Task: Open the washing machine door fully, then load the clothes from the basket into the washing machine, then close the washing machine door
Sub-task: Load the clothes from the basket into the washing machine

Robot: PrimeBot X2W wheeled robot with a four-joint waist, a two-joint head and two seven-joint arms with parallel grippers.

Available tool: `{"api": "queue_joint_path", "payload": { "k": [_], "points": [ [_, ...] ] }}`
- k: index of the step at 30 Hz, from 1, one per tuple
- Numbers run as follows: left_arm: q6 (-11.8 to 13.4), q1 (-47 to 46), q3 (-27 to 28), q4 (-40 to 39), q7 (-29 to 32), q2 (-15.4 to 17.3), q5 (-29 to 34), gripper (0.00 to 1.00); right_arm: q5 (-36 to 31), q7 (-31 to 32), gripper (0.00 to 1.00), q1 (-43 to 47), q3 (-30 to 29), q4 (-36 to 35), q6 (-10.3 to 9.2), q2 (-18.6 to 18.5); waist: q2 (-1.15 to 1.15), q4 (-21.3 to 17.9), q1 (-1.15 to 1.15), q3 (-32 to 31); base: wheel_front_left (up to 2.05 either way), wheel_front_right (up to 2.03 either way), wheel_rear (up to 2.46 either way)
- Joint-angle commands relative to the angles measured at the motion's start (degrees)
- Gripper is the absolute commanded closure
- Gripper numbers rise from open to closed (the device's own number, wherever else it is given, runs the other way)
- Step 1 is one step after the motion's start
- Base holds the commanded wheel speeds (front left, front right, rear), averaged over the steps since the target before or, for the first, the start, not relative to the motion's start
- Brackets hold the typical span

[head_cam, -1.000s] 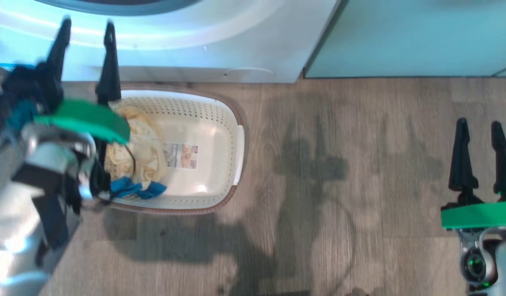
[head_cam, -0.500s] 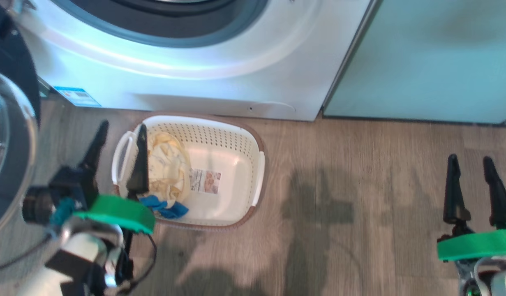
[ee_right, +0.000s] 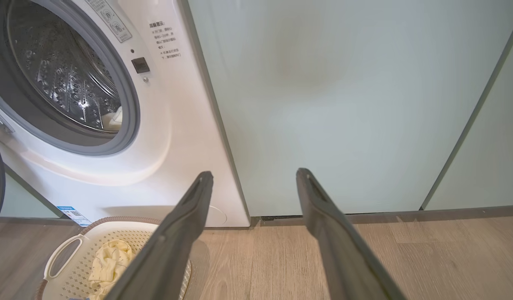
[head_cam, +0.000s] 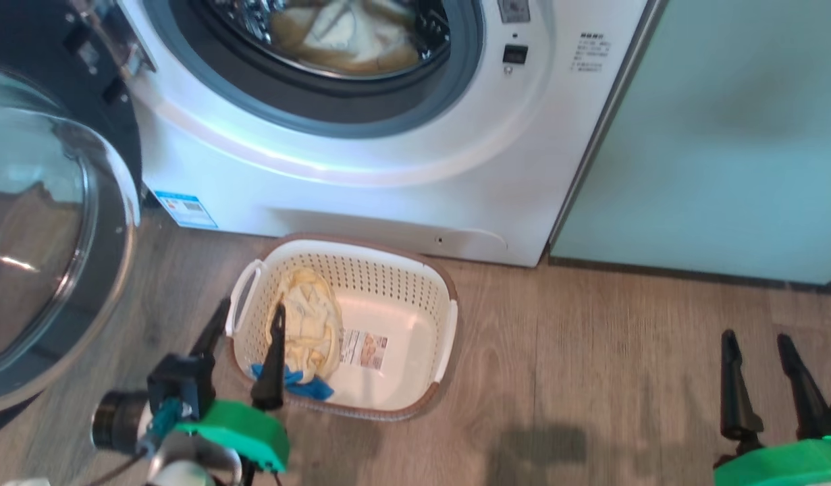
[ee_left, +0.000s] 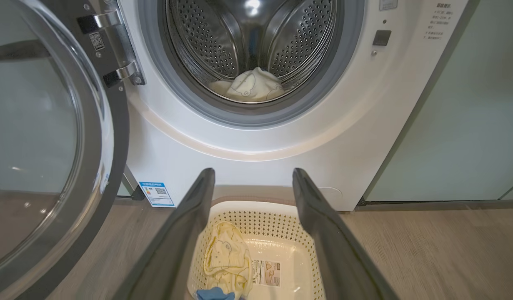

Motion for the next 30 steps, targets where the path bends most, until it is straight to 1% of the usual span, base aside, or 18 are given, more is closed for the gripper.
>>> {"api": "queue_joint_path", "payload": {
  "k": [1, 7, 14, 30],
  "points": [
    [2.48, -0.76, 2.47, -1.3, -0.6, 0.76, 0.25, 0.0, -0.44, 0.16, 0.0, -0.4, 1.2, -2.35, -0.16, -0.87, 0.0, 0.3, 0.01, -1.38, 0.0, 0.0, 0.0],
    [3.09, 2.06, 3.22, -1.94, -0.71, 0.38, 0.5, 0.0, -0.95, 1.38, 0.0, 1.94, 1.42, -4.05, -0.16, -0.8, 0.0, 0.11, 0.01, -3.32, 0.0, 0.0, 0.0],
    [3.19, 3.17, 3.66, -2.49, -0.75, 0.22, 1.06, 0.0, -1.17, 2.32, 0.0, 3.09, 1.89, -5.51, -0.16, -0.77, 0.0, -0.33, 0.01, -4.35, 0.0, 0.0, 0.0],
    [1.97, 3.03, 5.13, -1.74, -0.78, -0.33, 0.51, 0.0, -0.35, 2.35, 0.0, 3.3, 2.13, -5.34, -0.16, -0.76, 0.0, -0.84, 0.01, -4.48, 0.0, 0.0, 0.0]
  ]
}}
